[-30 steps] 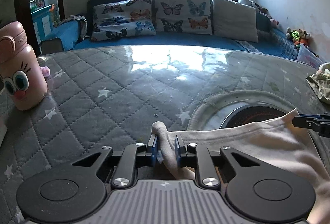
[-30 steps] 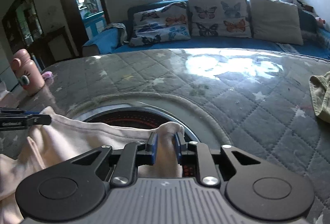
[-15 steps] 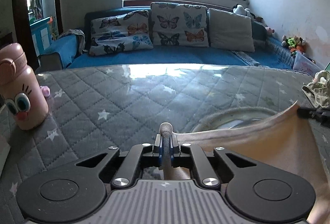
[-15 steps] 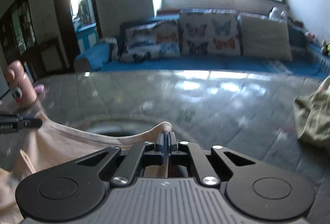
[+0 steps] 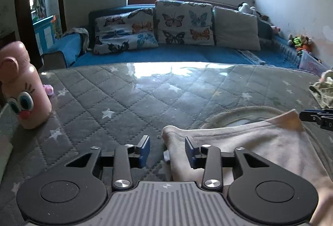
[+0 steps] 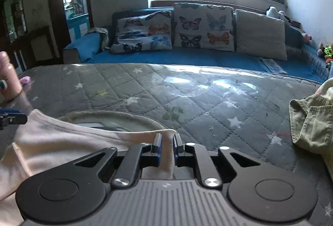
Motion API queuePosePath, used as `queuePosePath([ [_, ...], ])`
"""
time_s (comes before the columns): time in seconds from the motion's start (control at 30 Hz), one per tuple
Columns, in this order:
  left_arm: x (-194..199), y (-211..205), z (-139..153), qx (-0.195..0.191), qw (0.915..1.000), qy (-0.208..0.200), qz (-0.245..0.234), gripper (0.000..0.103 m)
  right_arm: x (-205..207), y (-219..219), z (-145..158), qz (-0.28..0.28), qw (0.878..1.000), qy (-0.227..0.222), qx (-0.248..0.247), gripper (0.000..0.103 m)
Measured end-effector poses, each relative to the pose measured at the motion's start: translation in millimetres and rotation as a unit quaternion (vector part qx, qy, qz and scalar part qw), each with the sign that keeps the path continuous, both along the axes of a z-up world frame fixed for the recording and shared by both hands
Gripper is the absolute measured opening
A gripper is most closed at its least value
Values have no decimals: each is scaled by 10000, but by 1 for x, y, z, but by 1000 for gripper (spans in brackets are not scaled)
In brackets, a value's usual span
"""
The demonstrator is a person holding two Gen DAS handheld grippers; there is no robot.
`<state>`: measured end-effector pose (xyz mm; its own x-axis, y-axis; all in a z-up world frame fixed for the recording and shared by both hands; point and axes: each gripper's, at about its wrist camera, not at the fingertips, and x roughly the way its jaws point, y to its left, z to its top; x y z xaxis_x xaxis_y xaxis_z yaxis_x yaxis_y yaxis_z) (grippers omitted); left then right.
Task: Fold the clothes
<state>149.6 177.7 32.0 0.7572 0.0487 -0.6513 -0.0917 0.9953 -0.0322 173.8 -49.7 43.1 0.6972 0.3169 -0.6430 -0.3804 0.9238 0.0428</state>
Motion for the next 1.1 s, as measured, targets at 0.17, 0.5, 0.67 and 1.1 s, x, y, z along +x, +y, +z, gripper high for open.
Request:
queuePosePath([
  [0.17,-36,-22,8,123,9989,-78,-441,45,-28,0,15,351,9993,-48,-74,36],
  [0.5,-89,-78,-15,714,9896,131,-1245,45,-99,8,19,1154,9923,359,-271,55],
  [0.67,-91,-72,-22,590,9927,216,-1031,38,-131,7,12,1372,9888,423,-411,57],
  [1.1,-144,-8,5,-53,9985,-440,333,5,-159,-10,-3,1181,9914,426,-374,57],
])
